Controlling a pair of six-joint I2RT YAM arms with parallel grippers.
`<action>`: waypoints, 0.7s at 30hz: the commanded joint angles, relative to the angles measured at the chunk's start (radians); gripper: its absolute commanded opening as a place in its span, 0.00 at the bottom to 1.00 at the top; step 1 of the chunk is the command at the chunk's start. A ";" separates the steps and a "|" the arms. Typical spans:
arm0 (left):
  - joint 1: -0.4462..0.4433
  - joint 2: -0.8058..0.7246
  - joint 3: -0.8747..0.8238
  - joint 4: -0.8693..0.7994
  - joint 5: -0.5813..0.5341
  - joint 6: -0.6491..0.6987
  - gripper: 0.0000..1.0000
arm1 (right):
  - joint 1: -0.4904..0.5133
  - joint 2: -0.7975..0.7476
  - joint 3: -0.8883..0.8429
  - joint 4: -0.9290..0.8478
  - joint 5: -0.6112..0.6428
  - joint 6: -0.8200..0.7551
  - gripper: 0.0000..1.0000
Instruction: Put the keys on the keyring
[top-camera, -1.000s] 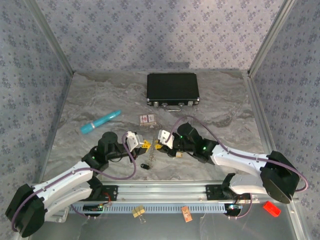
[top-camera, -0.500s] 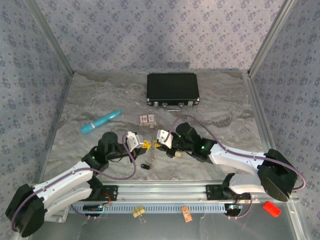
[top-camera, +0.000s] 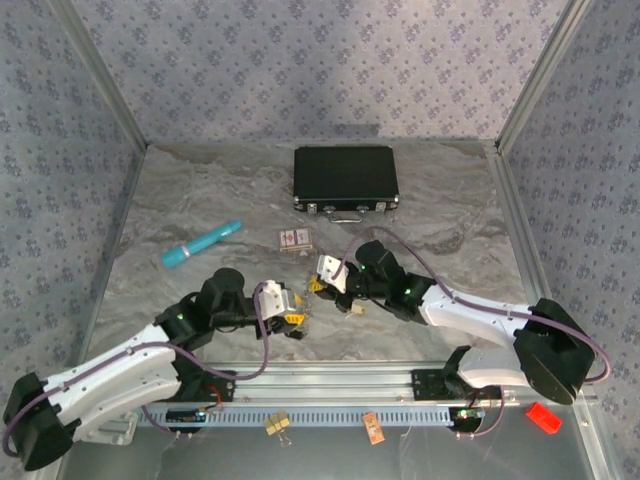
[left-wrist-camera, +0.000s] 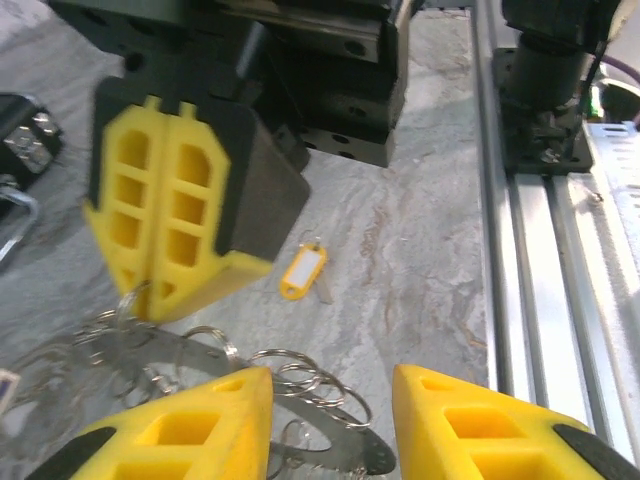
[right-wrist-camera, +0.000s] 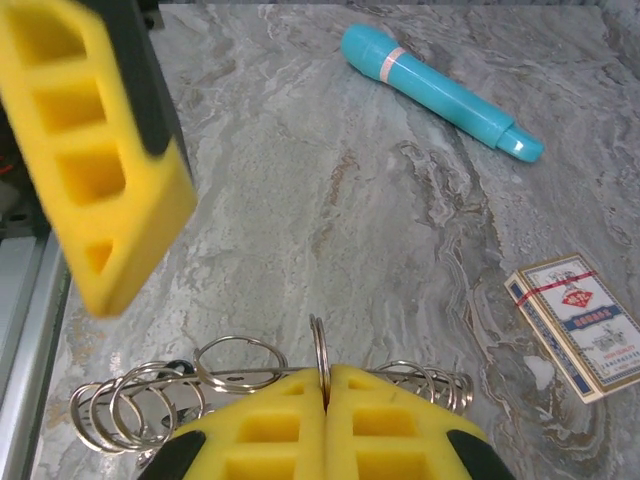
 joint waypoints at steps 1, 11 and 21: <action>0.005 -0.077 0.022 -0.048 -0.130 0.018 0.35 | -0.021 0.011 0.027 0.028 -0.091 0.015 0.00; 0.255 0.050 0.083 0.018 0.097 -0.032 0.39 | -0.079 0.070 0.149 -0.116 -0.292 -0.078 0.00; 0.256 0.130 0.065 0.063 0.241 0.015 0.37 | -0.076 0.112 0.171 -0.129 -0.320 -0.091 0.00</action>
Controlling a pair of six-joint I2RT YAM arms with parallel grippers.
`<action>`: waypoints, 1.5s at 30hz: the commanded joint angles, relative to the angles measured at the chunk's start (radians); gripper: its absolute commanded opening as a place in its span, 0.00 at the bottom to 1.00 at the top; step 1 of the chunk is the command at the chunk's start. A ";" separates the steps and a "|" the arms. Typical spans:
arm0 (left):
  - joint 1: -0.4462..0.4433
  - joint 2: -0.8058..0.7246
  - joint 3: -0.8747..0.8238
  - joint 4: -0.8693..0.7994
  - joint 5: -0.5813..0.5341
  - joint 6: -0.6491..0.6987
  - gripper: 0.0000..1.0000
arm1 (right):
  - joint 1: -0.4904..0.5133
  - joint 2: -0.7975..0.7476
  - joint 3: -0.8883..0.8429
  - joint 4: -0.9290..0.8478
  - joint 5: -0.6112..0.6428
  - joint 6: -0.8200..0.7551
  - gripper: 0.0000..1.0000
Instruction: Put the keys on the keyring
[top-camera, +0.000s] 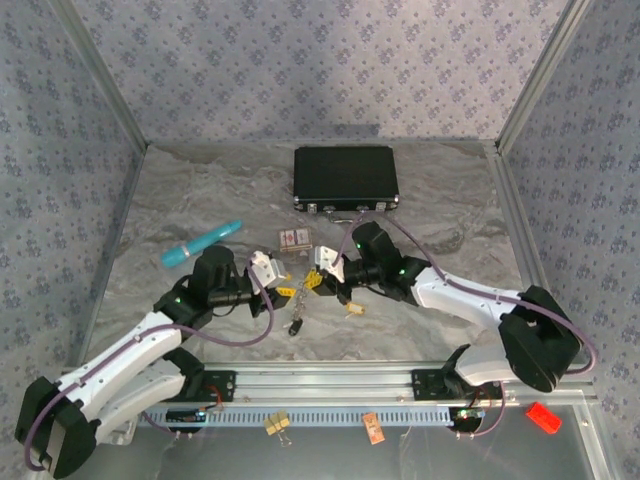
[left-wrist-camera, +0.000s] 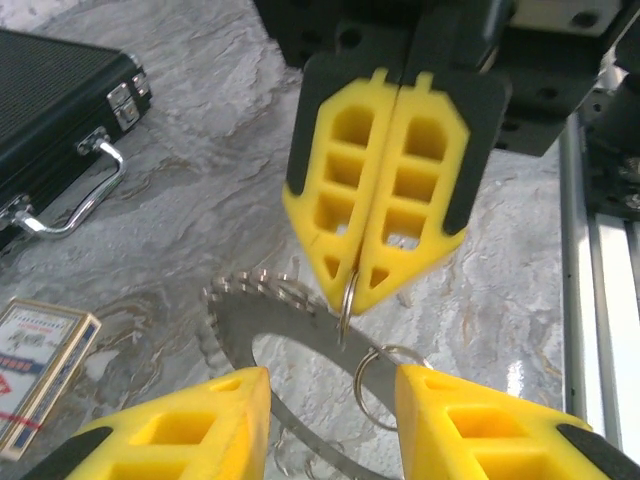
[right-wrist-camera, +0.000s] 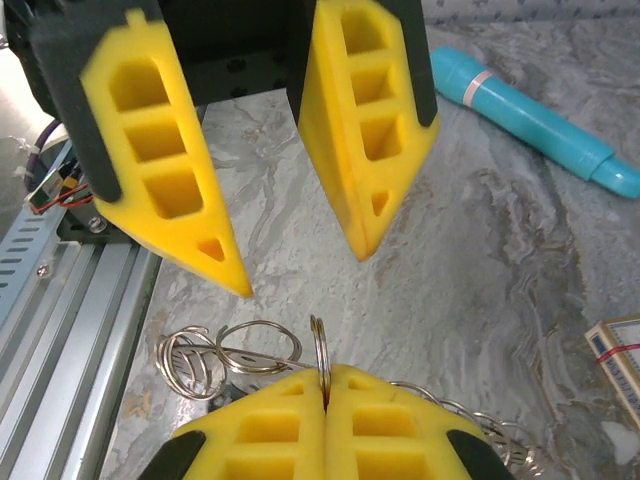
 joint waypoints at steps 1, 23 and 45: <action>0.004 0.006 0.011 0.027 0.077 0.047 0.37 | 0.009 0.006 0.042 -0.012 -0.044 -0.021 0.00; 0.008 0.141 0.116 -0.063 0.145 0.142 0.08 | 0.030 0.076 0.145 -0.126 -0.072 -0.091 0.00; 0.007 0.067 0.094 -0.058 0.102 0.091 0.00 | 0.043 0.075 0.159 -0.163 -0.036 -0.092 0.00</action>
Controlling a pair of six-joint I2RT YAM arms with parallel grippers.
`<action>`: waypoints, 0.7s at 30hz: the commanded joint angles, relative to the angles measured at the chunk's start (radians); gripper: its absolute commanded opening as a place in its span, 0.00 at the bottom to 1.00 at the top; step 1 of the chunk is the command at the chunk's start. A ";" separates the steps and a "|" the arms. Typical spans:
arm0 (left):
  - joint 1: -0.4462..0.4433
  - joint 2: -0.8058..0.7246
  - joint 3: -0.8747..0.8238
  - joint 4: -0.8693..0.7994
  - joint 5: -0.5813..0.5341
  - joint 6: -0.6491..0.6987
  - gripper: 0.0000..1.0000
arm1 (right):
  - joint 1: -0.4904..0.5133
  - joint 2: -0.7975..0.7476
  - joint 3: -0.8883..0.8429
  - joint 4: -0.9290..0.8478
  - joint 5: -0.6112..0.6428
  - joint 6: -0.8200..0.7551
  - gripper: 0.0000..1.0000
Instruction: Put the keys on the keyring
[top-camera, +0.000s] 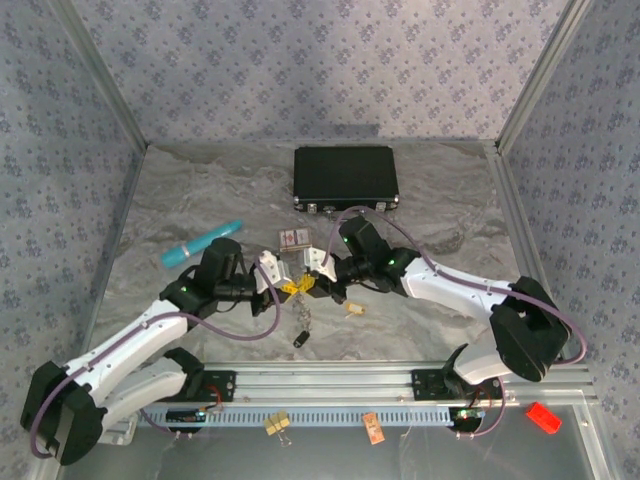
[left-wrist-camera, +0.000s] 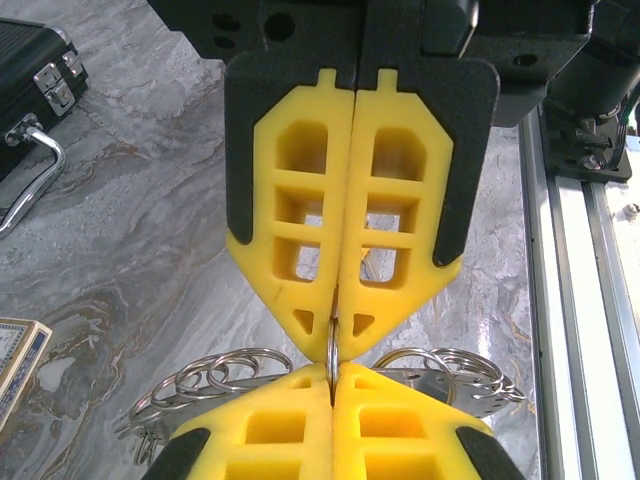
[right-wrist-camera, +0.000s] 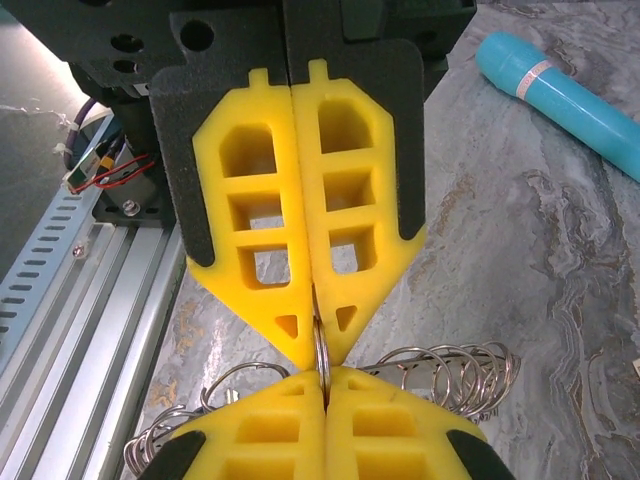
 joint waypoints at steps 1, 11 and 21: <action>-0.003 -0.037 0.025 0.039 0.020 -0.020 0.00 | 0.014 0.000 0.030 0.009 0.010 0.002 0.06; -0.105 -0.029 0.183 -0.170 -0.519 -0.589 0.00 | 0.011 -0.220 -0.071 0.024 0.274 0.113 0.38; -0.127 0.052 0.352 -0.375 -0.607 -1.190 0.00 | 0.271 -0.169 -0.122 0.248 0.495 0.242 0.23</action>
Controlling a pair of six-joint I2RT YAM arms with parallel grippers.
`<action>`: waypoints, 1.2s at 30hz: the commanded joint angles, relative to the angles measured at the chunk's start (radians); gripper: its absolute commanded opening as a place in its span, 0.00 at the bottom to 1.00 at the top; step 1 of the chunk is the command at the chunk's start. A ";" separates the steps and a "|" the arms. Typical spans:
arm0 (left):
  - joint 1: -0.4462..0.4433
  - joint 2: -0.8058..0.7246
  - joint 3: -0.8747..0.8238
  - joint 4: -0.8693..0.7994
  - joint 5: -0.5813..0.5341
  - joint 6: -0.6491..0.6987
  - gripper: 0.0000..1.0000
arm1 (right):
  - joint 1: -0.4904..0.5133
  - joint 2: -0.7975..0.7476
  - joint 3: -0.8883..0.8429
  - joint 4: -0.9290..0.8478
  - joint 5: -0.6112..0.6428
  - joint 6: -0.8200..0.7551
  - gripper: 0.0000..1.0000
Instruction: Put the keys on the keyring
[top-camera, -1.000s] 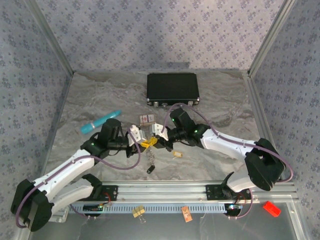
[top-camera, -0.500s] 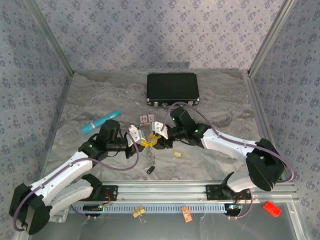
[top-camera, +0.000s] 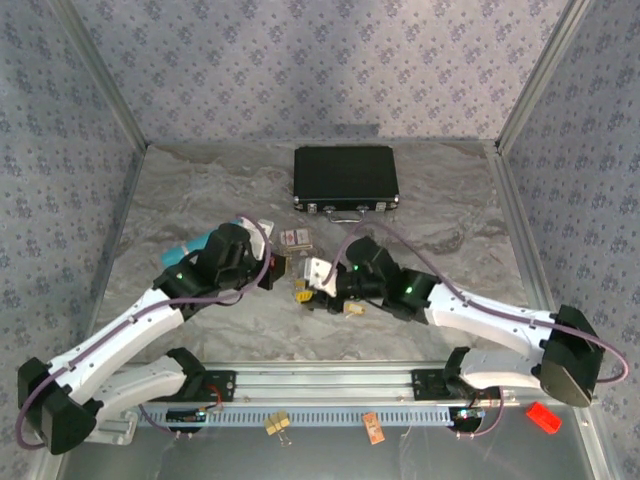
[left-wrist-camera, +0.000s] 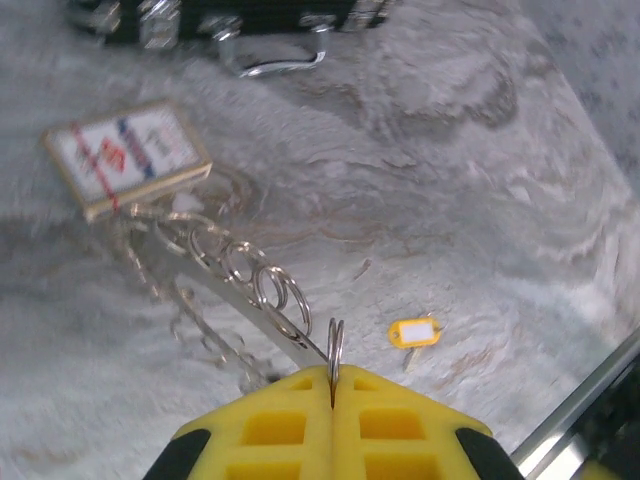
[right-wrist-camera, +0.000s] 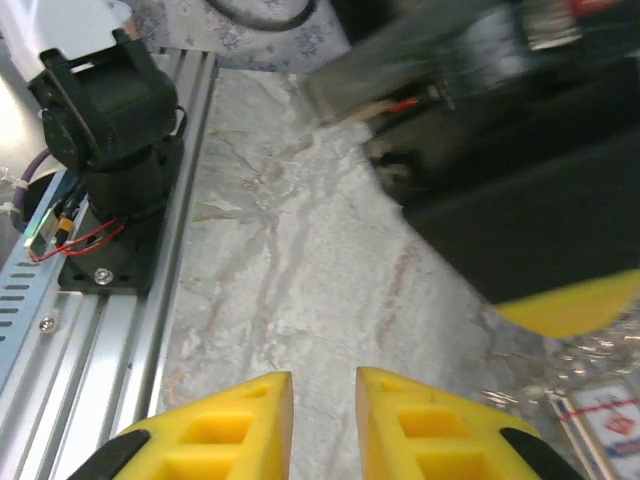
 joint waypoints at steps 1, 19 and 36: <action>-0.007 0.010 0.081 -0.107 -0.061 -0.307 0.00 | 0.041 0.065 -0.032 0.154 0.153 0.092 0.22; 0.032 0.133 0.268 -0.407 0.146 -0.904 0.00 | 0.061 0.205 -0.200 0.658 0.340 0.021 0.32; 0.043 0.093 0.162 -0.318 0.251 -1.167 0.00 | 0.066 0.054 -0.275 0.577 0.314 -0.047 0.20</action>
